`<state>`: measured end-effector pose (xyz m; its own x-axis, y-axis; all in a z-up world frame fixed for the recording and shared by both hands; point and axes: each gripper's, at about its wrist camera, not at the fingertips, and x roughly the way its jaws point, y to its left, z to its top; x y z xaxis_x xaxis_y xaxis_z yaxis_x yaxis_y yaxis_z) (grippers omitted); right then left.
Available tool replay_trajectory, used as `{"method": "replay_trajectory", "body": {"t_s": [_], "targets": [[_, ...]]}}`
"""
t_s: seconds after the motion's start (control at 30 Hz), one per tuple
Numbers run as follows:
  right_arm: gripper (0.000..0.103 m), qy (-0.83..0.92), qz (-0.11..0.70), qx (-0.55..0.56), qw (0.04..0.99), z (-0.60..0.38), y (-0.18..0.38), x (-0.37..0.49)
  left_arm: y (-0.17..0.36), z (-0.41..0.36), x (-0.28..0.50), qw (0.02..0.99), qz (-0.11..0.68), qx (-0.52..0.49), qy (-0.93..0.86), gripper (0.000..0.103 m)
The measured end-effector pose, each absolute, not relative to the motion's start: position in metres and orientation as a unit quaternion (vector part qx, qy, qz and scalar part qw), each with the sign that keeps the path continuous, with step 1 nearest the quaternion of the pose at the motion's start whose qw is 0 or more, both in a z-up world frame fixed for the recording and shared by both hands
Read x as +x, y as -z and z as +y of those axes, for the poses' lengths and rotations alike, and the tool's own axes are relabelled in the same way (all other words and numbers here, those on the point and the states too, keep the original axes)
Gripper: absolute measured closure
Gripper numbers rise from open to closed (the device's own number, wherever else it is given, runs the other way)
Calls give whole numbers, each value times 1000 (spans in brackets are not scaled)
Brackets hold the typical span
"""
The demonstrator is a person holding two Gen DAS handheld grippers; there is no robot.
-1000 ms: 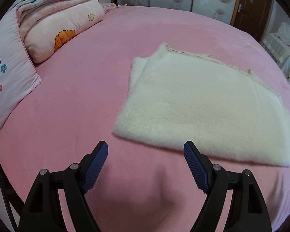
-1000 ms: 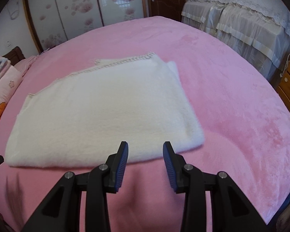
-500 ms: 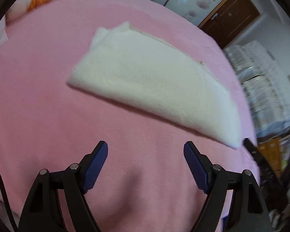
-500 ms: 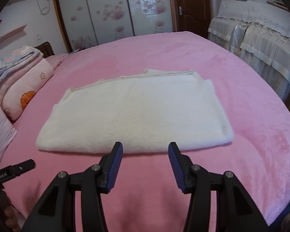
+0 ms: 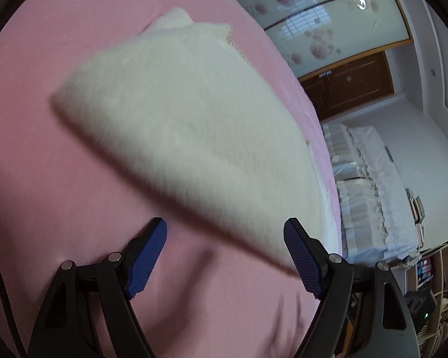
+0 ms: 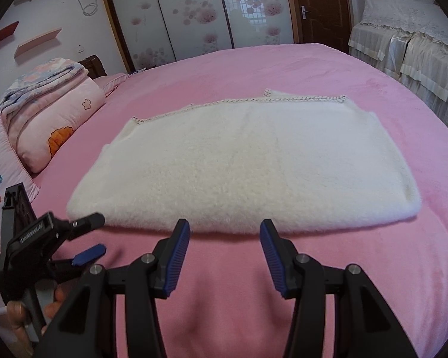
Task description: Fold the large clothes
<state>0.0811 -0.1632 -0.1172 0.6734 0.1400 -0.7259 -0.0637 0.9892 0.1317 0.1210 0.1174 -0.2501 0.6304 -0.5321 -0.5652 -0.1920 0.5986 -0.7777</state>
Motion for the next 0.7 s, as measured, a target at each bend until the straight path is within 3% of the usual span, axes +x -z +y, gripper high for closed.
{"method": "replay_trajectory", "body": {"t_s": [0.37,0.47,0.5,0.53,0.6,0.67,0.7], "targets": [[54,-61,382,50,921,-154,132,117,251,133,213,816,384,-428,56,28],[54,-55,375,37,925,-151,131,131,242,128,219,831,391,-396,6,47],[54,-54,373,35,925,-150,131,135,238,126,220,837,393,-382,-11,67],[54,-54,372,31,926,-150,130,139,235,126,219,842,391,-372,-17,76],[55,-50,373,17,926,-148,129,150,228,128,213,845,375,-381,-14,80],[78,-50,375,-6,926,-144,128,164,216,123,212,857,367,-363,-19,81],[84,-52,377,-17,925,-141,127,171,209,118,211,864,362,-349,-23,82]]}}
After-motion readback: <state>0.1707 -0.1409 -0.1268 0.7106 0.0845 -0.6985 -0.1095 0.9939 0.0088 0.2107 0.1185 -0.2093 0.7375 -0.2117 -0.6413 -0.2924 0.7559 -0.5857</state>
